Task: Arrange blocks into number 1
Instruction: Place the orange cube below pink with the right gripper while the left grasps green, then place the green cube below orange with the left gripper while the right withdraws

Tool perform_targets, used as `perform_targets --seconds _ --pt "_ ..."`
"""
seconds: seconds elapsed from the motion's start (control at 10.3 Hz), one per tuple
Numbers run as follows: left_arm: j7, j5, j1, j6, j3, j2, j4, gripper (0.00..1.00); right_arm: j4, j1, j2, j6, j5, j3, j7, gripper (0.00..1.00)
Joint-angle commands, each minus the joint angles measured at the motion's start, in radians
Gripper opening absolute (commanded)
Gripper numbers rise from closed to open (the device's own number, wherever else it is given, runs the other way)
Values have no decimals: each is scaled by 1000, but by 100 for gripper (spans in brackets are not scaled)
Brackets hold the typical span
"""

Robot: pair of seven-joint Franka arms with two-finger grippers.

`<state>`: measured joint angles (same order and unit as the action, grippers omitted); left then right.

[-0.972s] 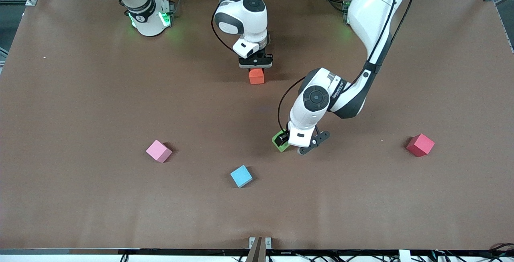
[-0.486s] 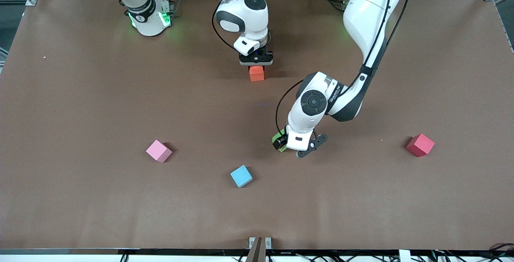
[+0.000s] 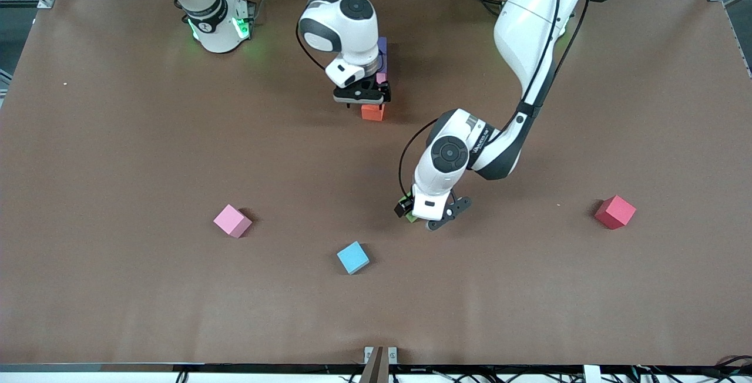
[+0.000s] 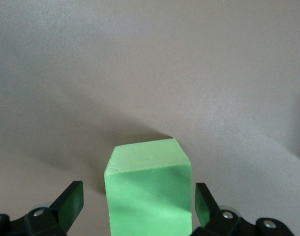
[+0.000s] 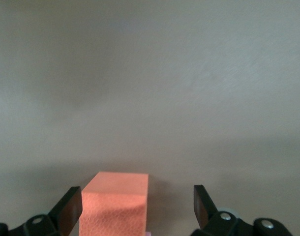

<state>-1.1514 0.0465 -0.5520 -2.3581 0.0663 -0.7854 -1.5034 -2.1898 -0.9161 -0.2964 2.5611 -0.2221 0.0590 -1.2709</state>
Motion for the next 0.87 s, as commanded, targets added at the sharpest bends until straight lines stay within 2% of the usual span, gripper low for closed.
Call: perform_targets --seconds 0.0,0.1,0.19,0.39,0.49,0.58,0.78 --pt "111 29 -25 14 -23 -18 20 44 -138 106 156 -2 -5 28 83 100" --pt "130 29 -26 14 -22 -15 19 13 -178 159 199 -1 -5 33 93 100" --pt "124 35 -28 16 -17 -6 9 0 -211 257 223 -1 -5 79 94 100" --pt "119 35 -61 72 -8 11 -1 0 -214 408 227 -4 -5 99 94 100" --pt "114 38 -74 97 27 20 -6 0 -209 472 227 1 -6 98 105 100" --pt "98 38 -81 114 67 21 -12 0 -203 530 226 10 -6 91 172 100" --pt "67 29 -89 125 150 32 -52 0 -185 649 258 1 -5 52 450 100"
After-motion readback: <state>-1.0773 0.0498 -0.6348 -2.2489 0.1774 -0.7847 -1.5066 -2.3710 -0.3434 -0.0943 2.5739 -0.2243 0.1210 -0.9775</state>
